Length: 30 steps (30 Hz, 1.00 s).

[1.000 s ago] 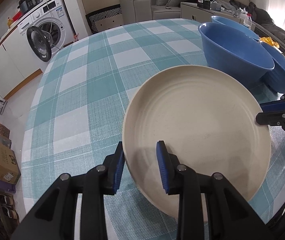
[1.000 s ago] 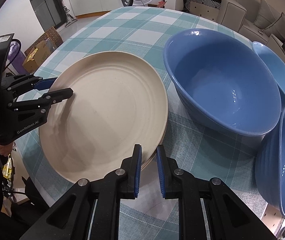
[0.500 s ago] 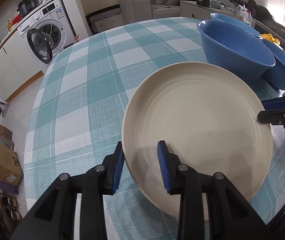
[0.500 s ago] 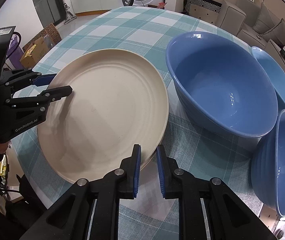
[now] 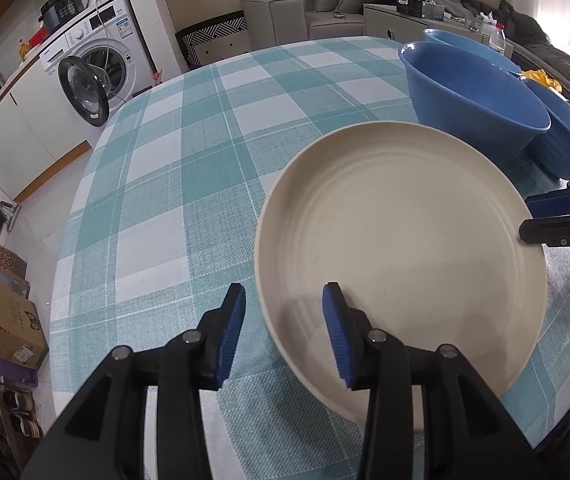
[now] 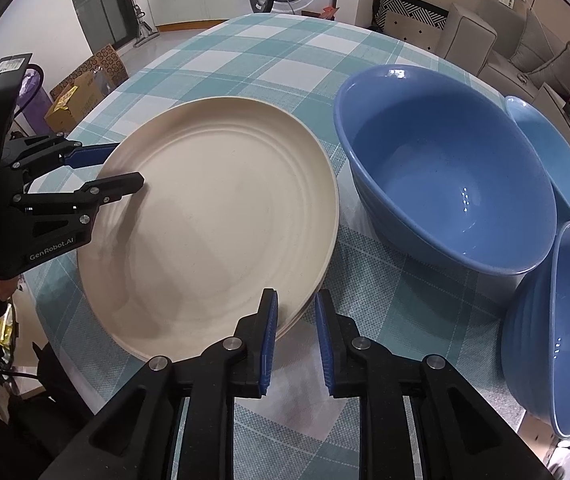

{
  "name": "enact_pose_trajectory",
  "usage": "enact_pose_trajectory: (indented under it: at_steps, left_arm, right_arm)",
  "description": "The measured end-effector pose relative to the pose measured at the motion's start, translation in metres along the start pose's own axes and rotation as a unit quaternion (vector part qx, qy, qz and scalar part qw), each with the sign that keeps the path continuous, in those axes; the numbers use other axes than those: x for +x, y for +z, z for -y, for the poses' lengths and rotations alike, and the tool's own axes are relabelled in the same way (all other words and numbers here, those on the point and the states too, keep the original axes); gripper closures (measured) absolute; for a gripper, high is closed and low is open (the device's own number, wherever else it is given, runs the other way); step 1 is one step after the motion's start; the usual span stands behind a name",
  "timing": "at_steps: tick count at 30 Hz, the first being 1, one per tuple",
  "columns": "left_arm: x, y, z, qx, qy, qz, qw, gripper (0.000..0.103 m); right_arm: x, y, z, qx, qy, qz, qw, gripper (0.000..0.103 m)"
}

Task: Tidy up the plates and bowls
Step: 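Open the left gripper to release the plate onto the stack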

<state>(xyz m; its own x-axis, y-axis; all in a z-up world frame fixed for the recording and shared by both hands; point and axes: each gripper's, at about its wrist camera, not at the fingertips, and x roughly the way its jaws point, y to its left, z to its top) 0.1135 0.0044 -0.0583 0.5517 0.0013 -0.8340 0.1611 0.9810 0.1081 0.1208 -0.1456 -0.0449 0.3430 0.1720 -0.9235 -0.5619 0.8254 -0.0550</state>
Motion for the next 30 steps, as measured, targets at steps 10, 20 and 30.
enact_pose_trajectory:
  at_steps: [10,20,30]
  left_arm:
    - [-0.011,0.001,-0.006,-0.024,-0.021,0.009,0.9994,0.059]
    - [-0.047,0.02,-0.004,-0.048,-0.06,0.055,0.9955,0.045]
    - [-0.063,0.035,0.011,-0.04,-0.072,0.082,0.9932,0.0]
  right_arm:
    - [-0.014,-0.003,-0.002,-0.011,-0.003,0.017,1.0,0.078]
    - [-0.04,-0.007,-0.006,-0.016,0.024,0.054,0.998,0.053]
    - [-0.076,-0.007,0.002,0.005,0.038,0.109,0.993,0.002]
